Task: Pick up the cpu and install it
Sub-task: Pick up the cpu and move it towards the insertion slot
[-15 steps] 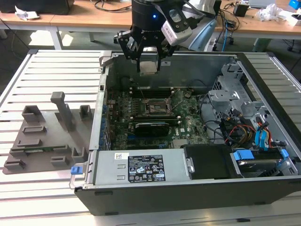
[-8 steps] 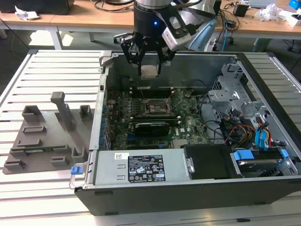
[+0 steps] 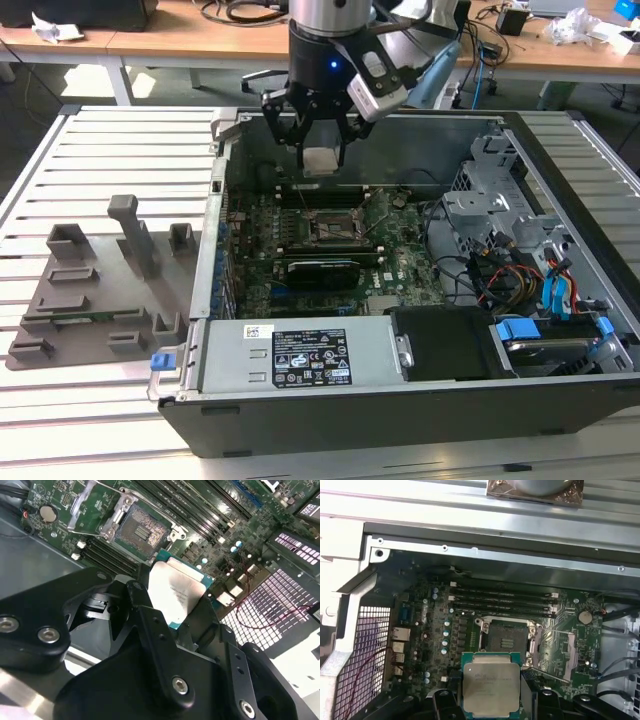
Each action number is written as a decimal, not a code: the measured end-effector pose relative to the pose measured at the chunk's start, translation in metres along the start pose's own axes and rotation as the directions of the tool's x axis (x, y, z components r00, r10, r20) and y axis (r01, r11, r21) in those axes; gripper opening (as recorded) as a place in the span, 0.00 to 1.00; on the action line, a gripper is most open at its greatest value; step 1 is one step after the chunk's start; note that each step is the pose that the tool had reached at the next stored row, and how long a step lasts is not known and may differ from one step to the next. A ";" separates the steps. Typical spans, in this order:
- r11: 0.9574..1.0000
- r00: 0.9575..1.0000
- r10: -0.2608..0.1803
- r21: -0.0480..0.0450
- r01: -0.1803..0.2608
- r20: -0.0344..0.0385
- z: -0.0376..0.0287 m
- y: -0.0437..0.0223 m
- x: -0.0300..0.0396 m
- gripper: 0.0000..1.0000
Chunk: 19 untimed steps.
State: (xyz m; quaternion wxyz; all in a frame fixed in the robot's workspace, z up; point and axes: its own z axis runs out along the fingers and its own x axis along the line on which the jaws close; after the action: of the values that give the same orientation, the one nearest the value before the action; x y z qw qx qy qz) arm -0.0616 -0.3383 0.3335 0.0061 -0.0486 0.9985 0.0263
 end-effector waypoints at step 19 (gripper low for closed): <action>1.000 1.000 0.000 0.002 0.000 0.000 0.0277 0.0002 -0.0046 0.55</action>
State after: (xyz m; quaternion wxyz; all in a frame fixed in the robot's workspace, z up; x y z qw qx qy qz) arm -0.0567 -0.3361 0.3059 0.0061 -0.0487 0.9985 0.0253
